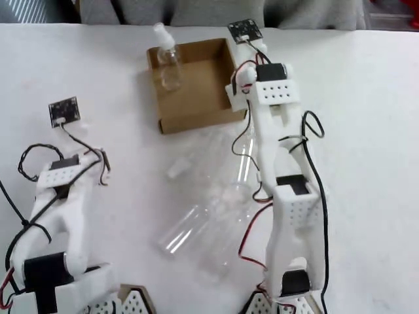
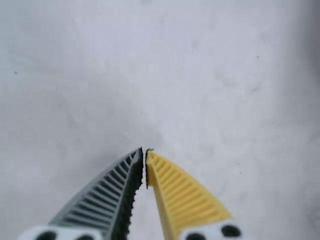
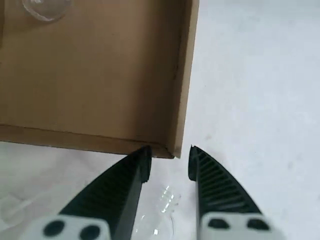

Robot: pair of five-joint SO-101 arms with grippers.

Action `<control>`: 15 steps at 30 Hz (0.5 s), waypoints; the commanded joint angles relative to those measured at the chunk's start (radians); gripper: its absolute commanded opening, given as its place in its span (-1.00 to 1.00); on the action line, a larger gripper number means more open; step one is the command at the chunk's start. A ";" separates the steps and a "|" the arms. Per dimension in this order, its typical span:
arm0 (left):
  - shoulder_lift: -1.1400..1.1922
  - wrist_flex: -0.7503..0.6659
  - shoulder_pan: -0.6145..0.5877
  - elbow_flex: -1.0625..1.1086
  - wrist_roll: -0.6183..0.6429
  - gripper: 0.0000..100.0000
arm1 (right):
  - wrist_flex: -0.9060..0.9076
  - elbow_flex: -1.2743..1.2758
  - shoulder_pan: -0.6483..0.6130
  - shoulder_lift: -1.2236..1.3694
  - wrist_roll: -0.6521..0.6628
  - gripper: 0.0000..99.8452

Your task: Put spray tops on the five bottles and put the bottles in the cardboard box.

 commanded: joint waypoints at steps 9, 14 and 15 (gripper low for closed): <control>0.004 -0.025 -0.002 -0.043 -0.003 -0.95 | 0.012 -0.292 -0.013 0.242 0.011 -0.80; 0.004 -0.025 -0.002 -0.043 -0.003 -0.95 | 0.012 -0.342 -0.015 0.317 0.011 -0.80; 0.004 -0.025 -0.002 -0.043 -0.003 -0.95 | 0.012 -0.344 -0.015 0.326 0.011 -0.80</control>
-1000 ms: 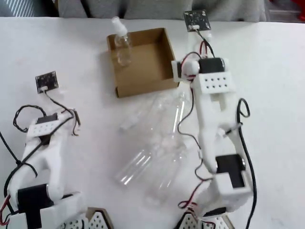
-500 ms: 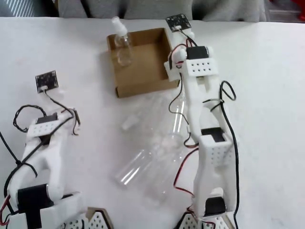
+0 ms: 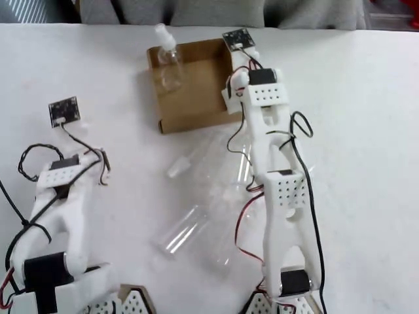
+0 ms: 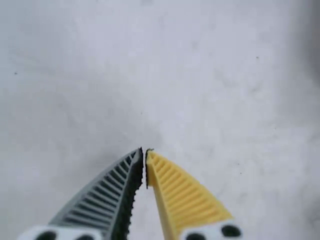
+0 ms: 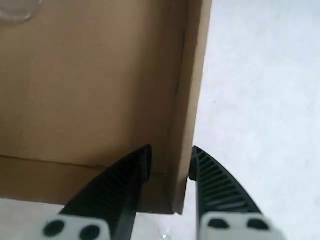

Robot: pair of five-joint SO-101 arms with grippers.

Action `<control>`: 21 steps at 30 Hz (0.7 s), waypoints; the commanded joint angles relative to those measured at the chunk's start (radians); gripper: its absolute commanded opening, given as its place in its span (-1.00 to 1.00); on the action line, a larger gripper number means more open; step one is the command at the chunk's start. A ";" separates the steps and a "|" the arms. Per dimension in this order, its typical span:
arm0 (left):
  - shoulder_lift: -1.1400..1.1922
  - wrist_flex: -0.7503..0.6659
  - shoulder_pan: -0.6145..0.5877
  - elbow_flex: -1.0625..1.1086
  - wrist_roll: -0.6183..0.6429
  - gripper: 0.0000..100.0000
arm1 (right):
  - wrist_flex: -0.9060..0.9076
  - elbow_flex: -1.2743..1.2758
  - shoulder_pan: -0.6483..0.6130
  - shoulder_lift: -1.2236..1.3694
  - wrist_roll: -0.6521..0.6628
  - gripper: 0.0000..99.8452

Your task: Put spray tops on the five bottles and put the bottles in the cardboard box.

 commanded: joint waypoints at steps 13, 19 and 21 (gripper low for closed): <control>0.004 -0.023 -0.002 -0.043 -0.003 -0.95 | 0.076 -0.061 -0.001 0.028 0.012 -0.97; 0.004 -0.023 -0.002 -0.043 -0.003 -0.95 | 0.203 -0.114 0.005 0.016 0.012 -0.97; 0.004 -0.023 -0.002 -0.043 -0.003 -0.95 | 0.265 -0.146 0.005 0.012 0.012 -0.97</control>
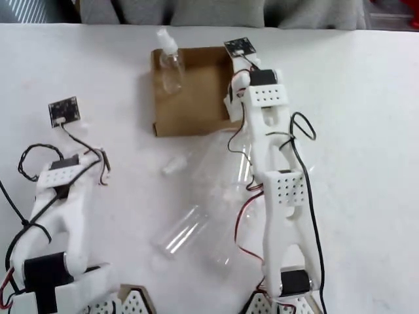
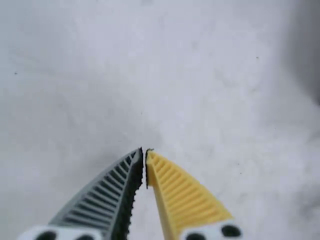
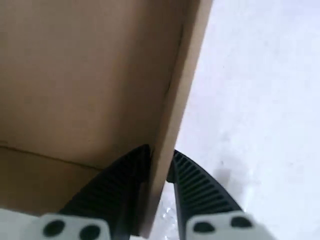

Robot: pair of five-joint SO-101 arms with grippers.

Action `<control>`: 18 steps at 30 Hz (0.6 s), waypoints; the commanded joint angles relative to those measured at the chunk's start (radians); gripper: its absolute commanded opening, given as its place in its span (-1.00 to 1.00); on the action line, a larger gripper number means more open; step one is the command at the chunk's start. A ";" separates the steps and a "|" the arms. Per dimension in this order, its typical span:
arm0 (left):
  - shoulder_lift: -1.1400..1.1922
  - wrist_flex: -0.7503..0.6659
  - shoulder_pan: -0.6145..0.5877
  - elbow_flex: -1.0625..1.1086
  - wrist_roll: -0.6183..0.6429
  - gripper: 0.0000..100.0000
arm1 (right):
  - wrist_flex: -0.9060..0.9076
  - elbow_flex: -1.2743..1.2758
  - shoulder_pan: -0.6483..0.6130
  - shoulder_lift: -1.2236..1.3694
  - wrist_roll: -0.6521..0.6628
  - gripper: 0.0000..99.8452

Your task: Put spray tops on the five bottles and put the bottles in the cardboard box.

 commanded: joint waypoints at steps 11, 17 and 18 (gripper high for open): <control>0.004 -0.021 -0.002 -0.043 -0.003 -0.95 | 0.286 -0.144 0.004 -0.025 0.014 -0.97; 0.004 -0.023 -0.002 -0.043 -0.003 -0.95 | 0.289 -0.143 0.033 -0.027 0.003 -0.97; 0.004 -0.023 -0.002 -0.043 -0.003 -0.95 | 0.289 -0.143 0.036 -0.027 0.003 -0.97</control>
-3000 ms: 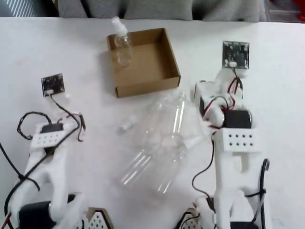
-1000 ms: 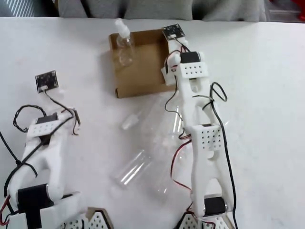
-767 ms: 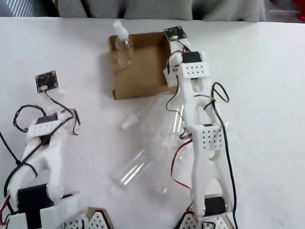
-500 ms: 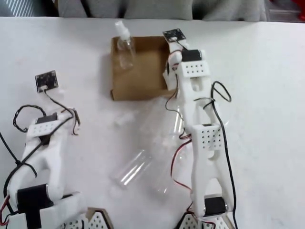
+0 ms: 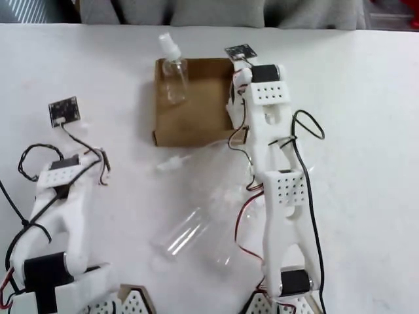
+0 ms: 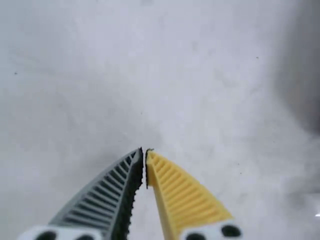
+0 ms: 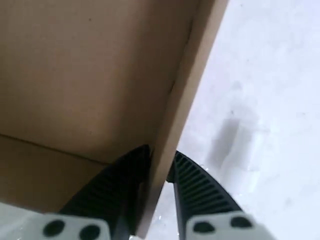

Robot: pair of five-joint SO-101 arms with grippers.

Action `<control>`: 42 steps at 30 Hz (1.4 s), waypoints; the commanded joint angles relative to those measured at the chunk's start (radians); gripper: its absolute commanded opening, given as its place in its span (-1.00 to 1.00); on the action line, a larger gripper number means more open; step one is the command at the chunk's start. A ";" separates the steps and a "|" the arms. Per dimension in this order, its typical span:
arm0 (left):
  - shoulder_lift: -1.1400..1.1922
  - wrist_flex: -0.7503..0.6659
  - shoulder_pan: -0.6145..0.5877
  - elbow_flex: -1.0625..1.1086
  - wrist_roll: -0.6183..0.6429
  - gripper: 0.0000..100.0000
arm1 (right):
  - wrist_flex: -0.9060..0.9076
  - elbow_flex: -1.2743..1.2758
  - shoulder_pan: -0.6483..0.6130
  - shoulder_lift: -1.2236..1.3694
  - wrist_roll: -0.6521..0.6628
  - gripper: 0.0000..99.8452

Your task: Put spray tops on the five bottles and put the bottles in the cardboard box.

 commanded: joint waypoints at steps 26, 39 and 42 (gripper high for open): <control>0.004 -0.023 -0.002 -0.043 -0.003 -0.95 | 0.036 0.166 0.030 -0.117 -0.100 -0.97; 0.004 -0.023 -0.002 -0.043 -0.003 -0.95 | -0.038 0.443 0.027 -0.288 -0.100 -0.97; 0.004 -0.023 -0.002 -0.043 -0.003 -0.95 | -0.110 0.566 0.027 -0.357 -0.100 -0.97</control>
